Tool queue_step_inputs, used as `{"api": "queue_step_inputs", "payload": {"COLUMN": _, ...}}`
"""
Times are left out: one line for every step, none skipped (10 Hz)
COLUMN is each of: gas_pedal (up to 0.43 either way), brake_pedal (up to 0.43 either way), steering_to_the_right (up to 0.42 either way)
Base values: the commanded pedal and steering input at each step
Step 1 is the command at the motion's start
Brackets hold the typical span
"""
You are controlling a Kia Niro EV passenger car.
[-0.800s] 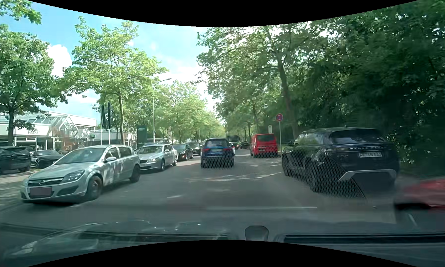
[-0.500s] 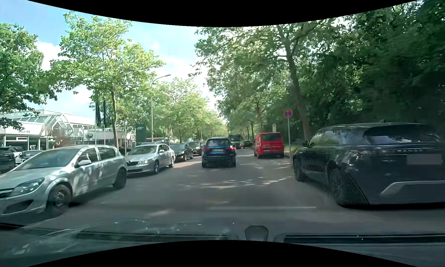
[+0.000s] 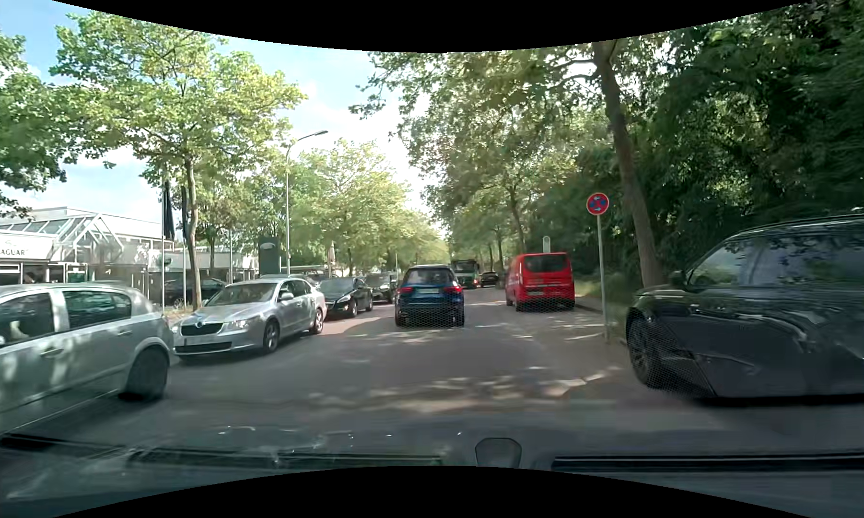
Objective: Follow the waypoints while adhering to traffic rules and regulations
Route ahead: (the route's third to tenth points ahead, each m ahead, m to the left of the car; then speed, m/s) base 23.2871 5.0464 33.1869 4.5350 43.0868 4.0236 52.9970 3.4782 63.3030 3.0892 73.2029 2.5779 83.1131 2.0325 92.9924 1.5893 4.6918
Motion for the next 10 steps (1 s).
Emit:
{"api": "queue_step_inputs", "payload": {"gas_pedal": 0.059, "brake_pedal": 0.000, "steering_to_the_right": -0.015}}
{"api": "queue_step_inputs", "payload": {"gas_pedal": 0.047, "brake_pedal": 0.000, "steering_to_the_right": -0.009}}
{"api": "queue_step_inputs", "payload": {"gas_pedal": 0.039, "brake_pedal": 0.000, "steering_to_the_right": -0.008}}
{"api": "queue_step_inputs", "payload": {"gas_pedal": 0.028, "brake_pedal": 0.000, "steering_to_the_right": -0.009}}
{"api": "queue_step_inputs", "payload": {"gas_pedal": 0.020, "brake_pedal": 0.000, "steering_to_the_right": -0.009}}
{"api": "queue_step_inputs", "payload": {"gas_pedal": 0.008, "brake_pedal": 0.000, "steering_to_the_right": -0.009}}
{"api": "queue_step_inputs", "payload": {"gas_pedal": 0.008, "brake_pedal": 0.000, "steering_to_the_right": -0.009}}
{"api": "queue_step_inputs", "payload": {"gas_pedal": 0.008, "brake_pedal": 0.000, "steering_to_the_right": -0.009}}
{"api": "queue_step_inputs", "payload": {"gas_pedal": 0.000, "brake_pedal": 0.000, "steering_to_the_right": -0.009}}
{"api": "queue_step_inputs", "payload": {"gas_pedal": 0.000, "brake_pedal": 0.000, "steering_to_the_right": -0.009}}
